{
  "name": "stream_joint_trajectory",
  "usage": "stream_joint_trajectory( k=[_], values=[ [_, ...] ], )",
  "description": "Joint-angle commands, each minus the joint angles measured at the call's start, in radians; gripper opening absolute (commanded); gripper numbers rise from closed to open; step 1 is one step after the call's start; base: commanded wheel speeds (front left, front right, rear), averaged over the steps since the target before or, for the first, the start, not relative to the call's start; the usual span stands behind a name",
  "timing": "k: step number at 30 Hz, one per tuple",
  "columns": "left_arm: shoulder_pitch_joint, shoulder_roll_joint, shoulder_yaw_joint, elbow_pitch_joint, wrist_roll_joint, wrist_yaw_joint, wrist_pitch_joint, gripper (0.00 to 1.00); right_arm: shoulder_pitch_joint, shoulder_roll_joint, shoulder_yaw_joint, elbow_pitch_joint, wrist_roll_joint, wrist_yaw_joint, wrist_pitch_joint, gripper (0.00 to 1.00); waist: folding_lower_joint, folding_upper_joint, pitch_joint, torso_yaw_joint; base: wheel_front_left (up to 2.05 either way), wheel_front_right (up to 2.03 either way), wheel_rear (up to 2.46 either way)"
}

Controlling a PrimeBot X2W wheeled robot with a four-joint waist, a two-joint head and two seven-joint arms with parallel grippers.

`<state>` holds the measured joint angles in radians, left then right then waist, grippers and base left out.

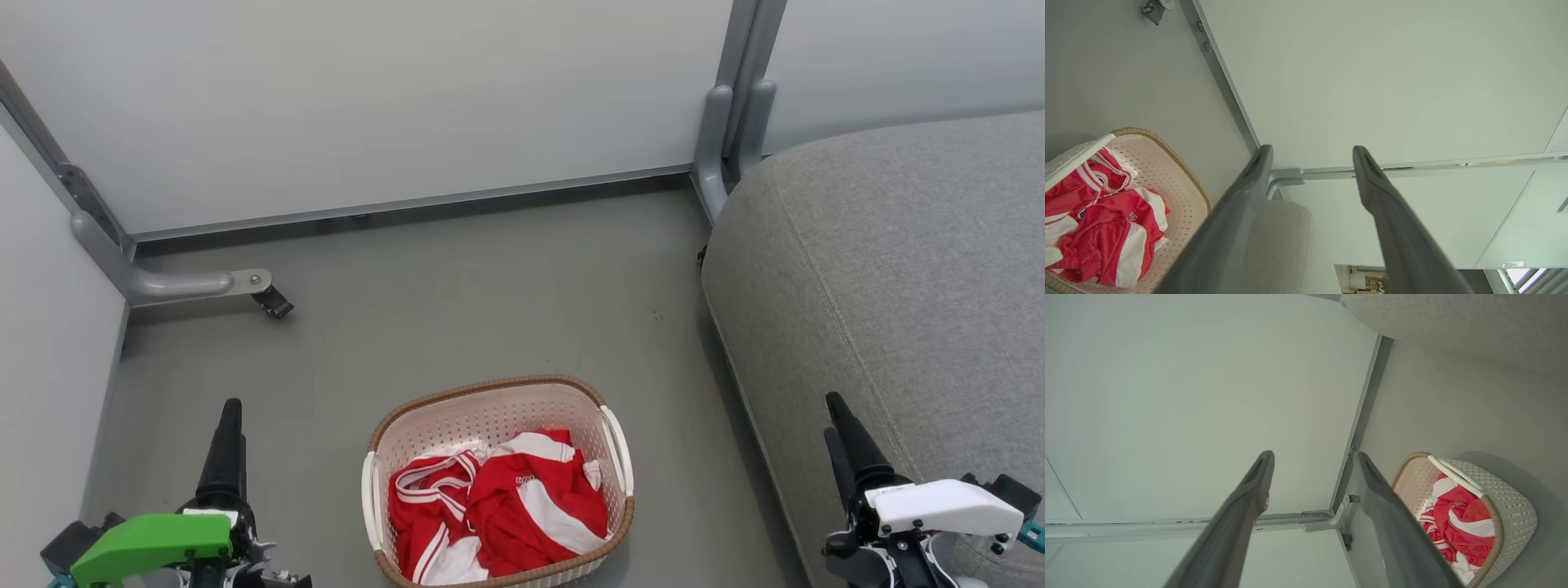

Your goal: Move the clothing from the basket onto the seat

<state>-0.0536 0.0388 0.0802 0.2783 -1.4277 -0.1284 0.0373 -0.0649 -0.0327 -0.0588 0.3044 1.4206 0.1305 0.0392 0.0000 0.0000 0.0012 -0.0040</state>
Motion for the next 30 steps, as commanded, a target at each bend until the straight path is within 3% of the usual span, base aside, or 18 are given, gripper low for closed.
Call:
stream_joint_trajectory(
  k=[1, 30],
  values=[
    [-0.006, 0.006, 0.001, -0.021, 0.026, 0.001, -0.008, 1.00, -0.016, -0.009, 0.002, -0.018, -0.024, 0.000, -0.008, 1.00, 0.0000, 0.0000, 0.000, 0.000, 0.00, 0.00, 0.00],
    [0.031, 0.018, -0.124, -0.160, 0.641, 0.143, -0.114, 1.00, 0.010, -0.013, 0.107, -0.128, -0.603, 0.000, -0.116, 1.00, 0.0000, 0.0000, 0.009, -0.005, 0.00, 0.00, 0.00]
  ],
)
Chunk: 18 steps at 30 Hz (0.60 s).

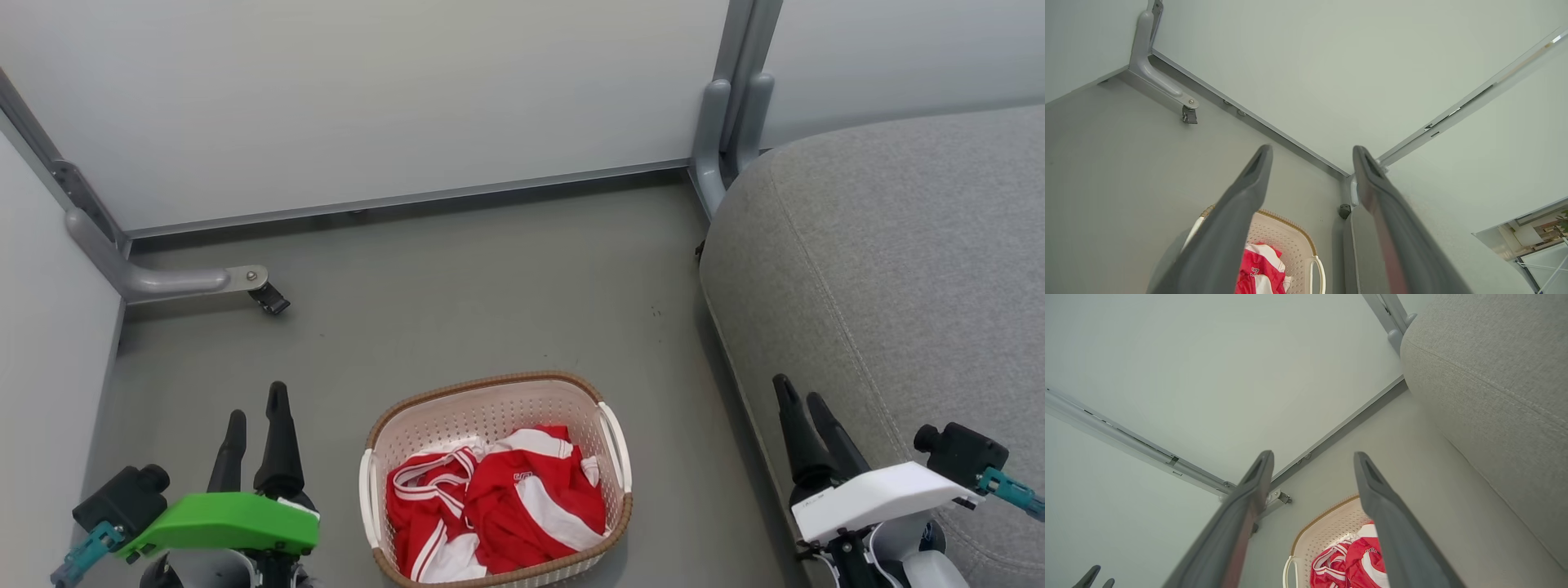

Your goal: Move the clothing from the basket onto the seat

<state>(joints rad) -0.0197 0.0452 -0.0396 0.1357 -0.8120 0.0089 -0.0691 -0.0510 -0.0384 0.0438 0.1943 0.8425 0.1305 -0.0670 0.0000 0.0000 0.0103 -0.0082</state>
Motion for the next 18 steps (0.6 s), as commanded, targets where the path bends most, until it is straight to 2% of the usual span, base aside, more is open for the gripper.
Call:
stream_joint_trajectory(
  k=[1, 8, 18],
  values=[
    [-0.002, 0.014, -0.008, -0.019, 0.038, 0.011, -0.011, 1.00, -0.003, -0.007, 0.007, -0.019, -0.034, 0.000, -0.012, 1.00, 0.0000, 0.0000, 0.000, -0.001, 0.00, 0.00, 0.00],
    [0.008, 0.034, -0.045, -0.032, 0.137, 0.062, -0.033, 1.00, -0.002, -0.008, 0.033, -0.029, -0.136, 0.000, -0.035, 1.00, 0.0000, 0.0000, 0.001, -0.005, 0.00, 0.00, 0.00],
    [0.016, 0.058, -0.097, -0.046, 0.256, 0.114, -0.062, 1.00, 0.002, -0.009, 0.077, -0.048, -0.287, 0.000, -0.064, 1.00, 0.0000, 0.0000, 0.002, -0.007, 0.00, 0.00, 0.00]
  ],
)
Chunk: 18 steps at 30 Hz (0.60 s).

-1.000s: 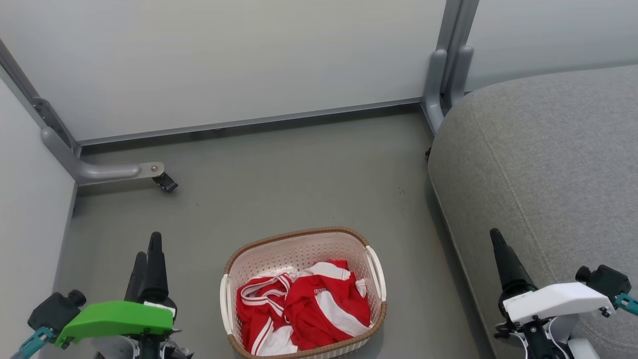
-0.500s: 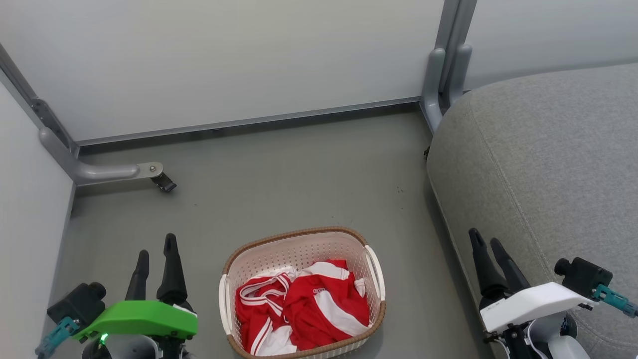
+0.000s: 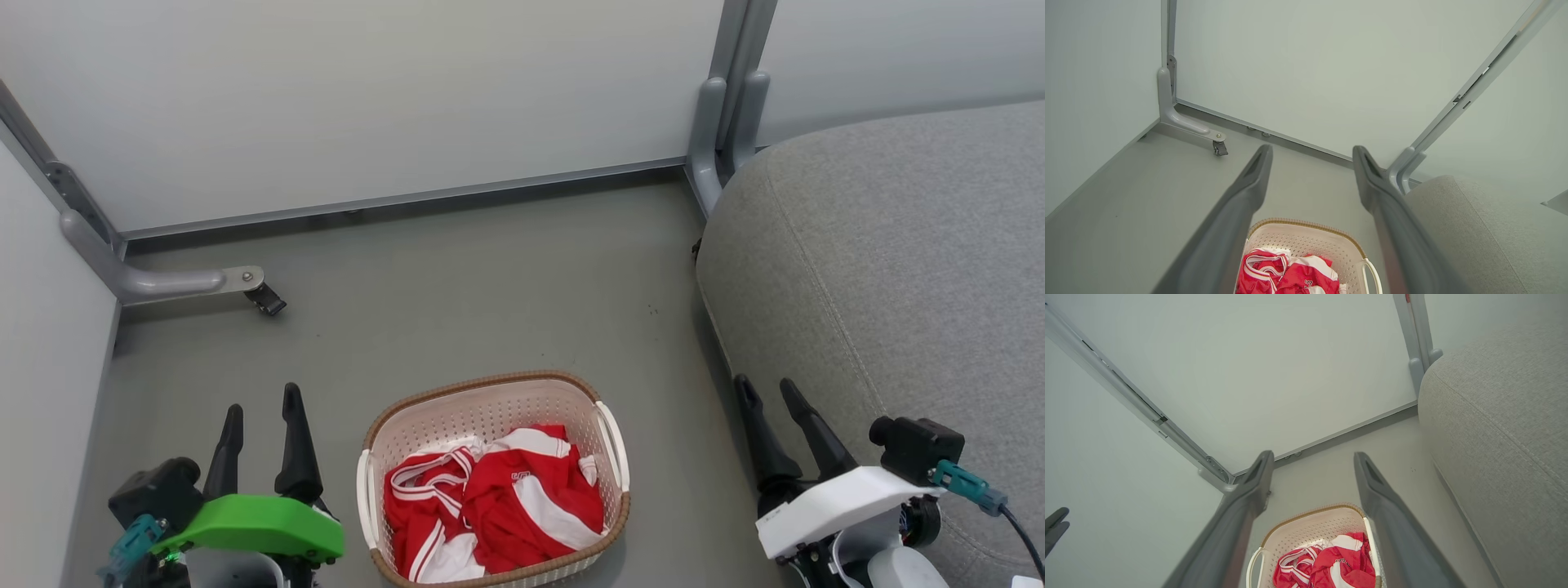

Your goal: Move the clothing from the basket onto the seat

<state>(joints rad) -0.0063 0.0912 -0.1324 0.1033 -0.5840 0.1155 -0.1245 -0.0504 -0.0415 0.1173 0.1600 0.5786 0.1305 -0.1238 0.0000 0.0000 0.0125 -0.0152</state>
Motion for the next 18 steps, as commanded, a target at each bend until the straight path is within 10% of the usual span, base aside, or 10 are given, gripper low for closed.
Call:
stream_joint_trajectory(
  k=[1, 18],
  values=[
    [0.003, 0.013, -0.009, -0.015, 0.036, 0.011, -0.010, 1.00, 0.003, -0.006, 0.005, -0.014, -0.034, 0.000, -0.010, 1.00, 0.0000, 0.0000, 0.000, 0.000, 0.00, 0.00, 0.00],
    [0.019, 0.030, -0.065, -0.020, 0.207, 0.056, -0.053, 1.00, 0.015, -0.008, 0.036, -0.025, -0.214, 0.000, -0.054, 1.00, 0.0000, 0.0000, 0.000, -0.006, 0.00, 0.00, 0.00]
  ],
)
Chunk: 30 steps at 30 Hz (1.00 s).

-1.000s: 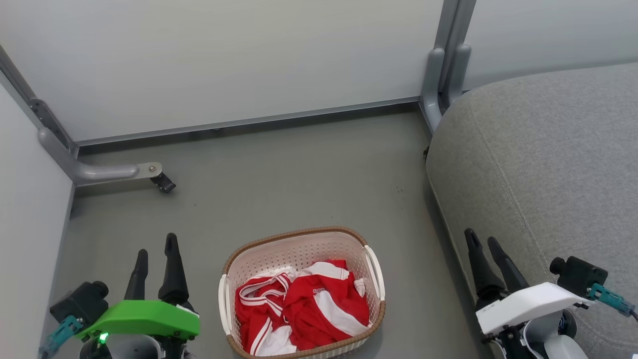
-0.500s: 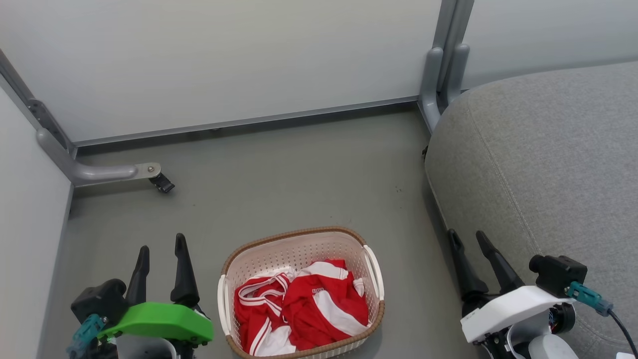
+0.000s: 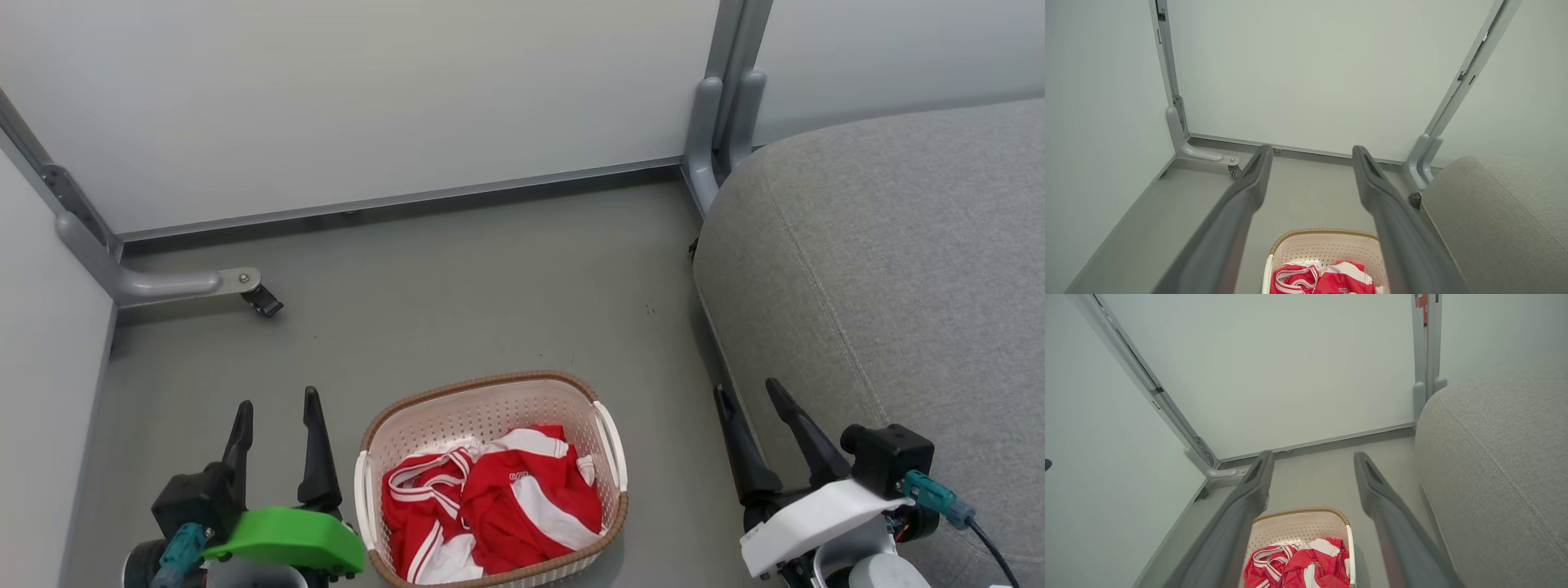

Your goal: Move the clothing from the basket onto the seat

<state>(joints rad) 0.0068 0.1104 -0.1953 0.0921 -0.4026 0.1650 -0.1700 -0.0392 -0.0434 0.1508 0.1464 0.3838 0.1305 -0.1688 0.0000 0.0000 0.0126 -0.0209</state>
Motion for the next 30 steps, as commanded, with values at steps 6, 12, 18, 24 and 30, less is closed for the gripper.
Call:
stream_joint_trajectory(
  k=[6, 12, 18, 24, 30],
  values=[
    [0.014, 0.009, -0.016, -0.010, 0.079, 0.013, -0.021, 1.00, 0.009, -0.006, 0.012, -0.016, -0.076, 0.000, -0.023, 1.00, 0.0000, 0.0000, -0.004, 0.000, 0.00, 0.00, 0.00],
    [0.022, 0.001, -0.021, -0.012, 0.127, 0.014, -0.035, 1.00, 0.015, -0.007, 0.016, -0.020, -0.128, 0.000, -0.036, 1.00, 0.0000, 0.0000, -0.006, 0.001, 0.00, 0.00, 0.00],
    [0.030, -0.006, -0.026, -0.003, 0.171, 0.003, -0.048, 1.00, 0.019, -0.007, 0.020, -0.020, -0.173, 0.000, -0.048, 1.00, 0.0000, 0.0000, -0.005, 0.002, 0.00, 0.00, 0.00],
    [0.036, -0.015, -0.022, 0.009, 0.219, -0.008, -0.059, 1.00, 0.019, -0.008, 0.027, -0.016, -0.216, 0.000, -0.060, 1.00, 0.0000, 0.0000, -0.004, 0.002, 0.00, 0.00, 0.00],
    [0.039, -0.024, -0.018, 0.017, 0.265, -0.018, -0.071, 1.00, 0.021, -0.008, 0.028, -0.019, -0.255, 0.000, -0.073, 1.00, 0.0000, 0.0000, -0.001, 0.003, 0.00, 0.00, 0.00]
  ],
)
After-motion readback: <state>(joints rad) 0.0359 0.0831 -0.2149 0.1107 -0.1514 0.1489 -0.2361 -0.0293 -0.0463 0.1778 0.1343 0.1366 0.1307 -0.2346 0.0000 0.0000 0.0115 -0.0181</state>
